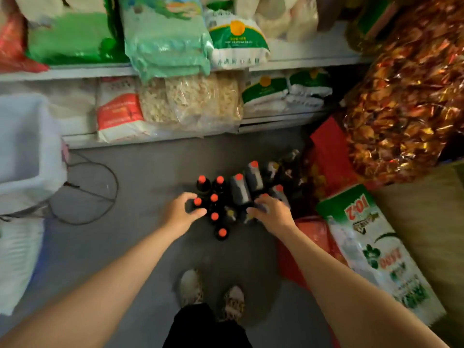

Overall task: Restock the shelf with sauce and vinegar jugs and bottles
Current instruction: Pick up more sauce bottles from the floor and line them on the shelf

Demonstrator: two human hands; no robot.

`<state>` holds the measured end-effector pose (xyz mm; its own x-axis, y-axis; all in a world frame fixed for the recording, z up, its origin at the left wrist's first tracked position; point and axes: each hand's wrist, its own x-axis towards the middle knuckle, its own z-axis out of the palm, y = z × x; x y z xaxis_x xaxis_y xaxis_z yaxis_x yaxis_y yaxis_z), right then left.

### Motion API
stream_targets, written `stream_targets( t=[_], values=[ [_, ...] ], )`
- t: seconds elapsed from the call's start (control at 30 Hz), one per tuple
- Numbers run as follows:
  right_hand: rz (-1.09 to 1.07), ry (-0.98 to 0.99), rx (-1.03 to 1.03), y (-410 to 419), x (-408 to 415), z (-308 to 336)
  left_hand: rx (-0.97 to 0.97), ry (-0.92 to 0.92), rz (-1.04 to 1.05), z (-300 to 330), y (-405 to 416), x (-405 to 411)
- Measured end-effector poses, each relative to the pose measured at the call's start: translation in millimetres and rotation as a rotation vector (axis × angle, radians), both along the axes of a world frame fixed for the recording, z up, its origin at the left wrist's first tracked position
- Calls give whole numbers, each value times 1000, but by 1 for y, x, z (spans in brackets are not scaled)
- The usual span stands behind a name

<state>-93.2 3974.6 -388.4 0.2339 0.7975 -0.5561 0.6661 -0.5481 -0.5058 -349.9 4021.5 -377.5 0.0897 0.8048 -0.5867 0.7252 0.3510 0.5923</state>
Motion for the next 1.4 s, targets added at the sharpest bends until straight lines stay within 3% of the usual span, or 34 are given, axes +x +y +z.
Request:
stream_targets(
  t=[0.2, 0.43, 0.67, 0.97, 1.4],
  values=[
    [-126, 167, -64, -53, -14, -145, -143, -93, 135, -143, -51, -11],
    [-207, 303, 47, -80, -35, -302, -158, -310, 263, -289, -54, 12],
    [-198, 451, 152, -82, -58, -412, -93, -410, 131, -400, -33, 30],
    [-249, 522, 227, -86, -62, -455, 24, -448, 47, -454, -15, 33],
    [-276, 746, 203, -63, -58, -444, -45, -461, -99, -456, 2, 30]
  ],
)
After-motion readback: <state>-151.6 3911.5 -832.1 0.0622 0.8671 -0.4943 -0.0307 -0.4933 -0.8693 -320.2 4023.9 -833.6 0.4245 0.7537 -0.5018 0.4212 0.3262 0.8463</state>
